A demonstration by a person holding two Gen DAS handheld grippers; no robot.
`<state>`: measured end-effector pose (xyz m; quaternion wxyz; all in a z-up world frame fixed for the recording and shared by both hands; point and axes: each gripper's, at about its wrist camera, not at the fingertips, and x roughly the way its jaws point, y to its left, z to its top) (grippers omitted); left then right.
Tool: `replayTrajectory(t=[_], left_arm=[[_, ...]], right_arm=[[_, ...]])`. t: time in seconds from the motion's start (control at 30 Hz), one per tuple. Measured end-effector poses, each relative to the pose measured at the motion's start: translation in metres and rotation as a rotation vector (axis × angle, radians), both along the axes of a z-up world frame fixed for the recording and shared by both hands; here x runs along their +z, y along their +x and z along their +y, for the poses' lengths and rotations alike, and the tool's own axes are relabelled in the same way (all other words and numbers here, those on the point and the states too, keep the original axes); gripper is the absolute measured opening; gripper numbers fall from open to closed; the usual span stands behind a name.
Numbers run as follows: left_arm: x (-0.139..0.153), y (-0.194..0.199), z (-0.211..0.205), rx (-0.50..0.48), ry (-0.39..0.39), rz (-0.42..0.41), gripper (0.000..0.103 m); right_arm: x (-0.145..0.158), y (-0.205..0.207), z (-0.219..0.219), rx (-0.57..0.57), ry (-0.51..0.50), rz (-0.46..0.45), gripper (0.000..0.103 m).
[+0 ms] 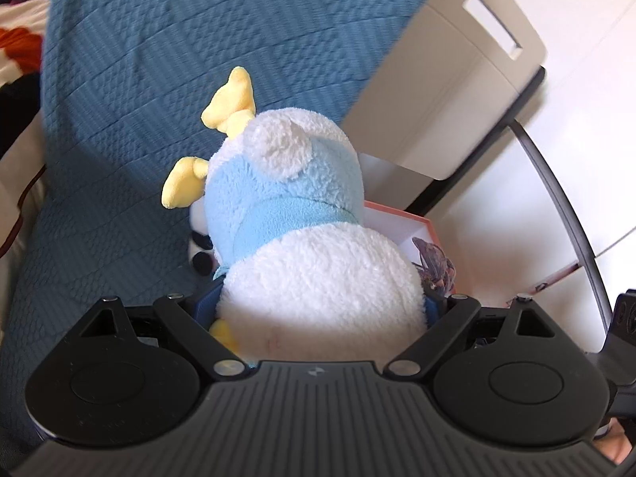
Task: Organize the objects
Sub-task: 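Carry the white penguin with the left tool while the right tool carries the purple bow toward the pink box, then lower the penguin into the pink box and open the left tool while the right tool releases the bow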
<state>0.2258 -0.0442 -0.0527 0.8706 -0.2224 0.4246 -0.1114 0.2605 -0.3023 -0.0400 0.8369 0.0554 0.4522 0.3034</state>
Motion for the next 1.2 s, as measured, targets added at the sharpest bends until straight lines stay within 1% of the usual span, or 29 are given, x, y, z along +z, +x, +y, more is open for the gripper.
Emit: replayTrajectory(t=[0.23, 0.43, 0.5, 0.63, 0.8, 1.03, 1.2], left_arm=[[0.022, 0.014, -0.027, -0.044, 0.029, -0.022, 0.092], [0.037, 0.028, -0.052, -0.081, 0.037, -0.045, 0.092], [0.040, 0.034, -0.062, -0.096, 0.047, -0.043, 0.092], [0.039, 0.044, -0.082, -0.141, 0.076, -0.065, 0.092], [0.022, 0.066, -0.107, -0.175, 0.089, -0.031, 0.092], [-0.007, 0.093, -0.142, -0.235, 0.182, -0.001, 0.092], [-0.025, 0.104, -0.150, -0.261, 0.217, 0.029, 0.092]], right_arm=[[0.013, 0.006, -0.016, -0.020, -0.008, -0.040, 0.020], [0.025, 0.011, -0.034, -0.029, -0.035, -0.083, 0.020], [0.028, 0.013, -0.042, -0.042, -0.049, -0.097, 0.020], [0.029, 0.014, -0.061, -0.082, -0.073, -0.131, 0.020], [0.014, 0.019, -0.085, -0.143, -0.096, -0.119, 0.020], [-0.024, 0.030, -0.106, -0.216, -0.141, -0.071, 0.020], [-0.052, 0.038, -0.116, -0.245, -0.177, -0.043, 0.020]])
